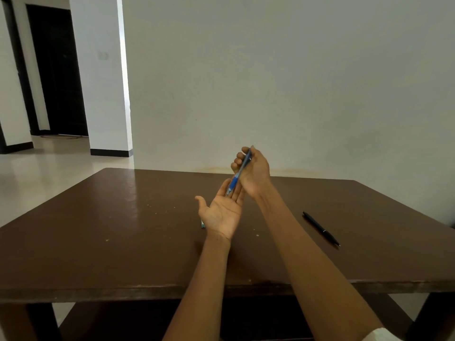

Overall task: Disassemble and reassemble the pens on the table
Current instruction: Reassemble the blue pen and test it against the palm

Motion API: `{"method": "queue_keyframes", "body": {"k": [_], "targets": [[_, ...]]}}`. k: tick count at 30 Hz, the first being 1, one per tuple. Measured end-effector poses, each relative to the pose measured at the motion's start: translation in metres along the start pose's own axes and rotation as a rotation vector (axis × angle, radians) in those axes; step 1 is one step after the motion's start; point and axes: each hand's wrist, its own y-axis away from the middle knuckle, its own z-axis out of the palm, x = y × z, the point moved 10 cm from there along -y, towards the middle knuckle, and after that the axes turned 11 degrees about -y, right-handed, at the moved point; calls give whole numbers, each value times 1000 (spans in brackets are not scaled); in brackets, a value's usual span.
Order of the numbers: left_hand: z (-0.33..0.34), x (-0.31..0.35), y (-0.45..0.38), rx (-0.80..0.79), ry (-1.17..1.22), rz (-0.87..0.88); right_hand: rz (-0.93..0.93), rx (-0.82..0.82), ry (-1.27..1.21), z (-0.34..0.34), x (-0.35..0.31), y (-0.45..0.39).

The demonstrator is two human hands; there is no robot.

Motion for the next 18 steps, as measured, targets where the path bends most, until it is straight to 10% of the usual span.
{"method": "queue_keyframes", "body": {"k": [18], "targets": [[1,1,2,10,-38,0,23,90,102,-10,3,3]]}}
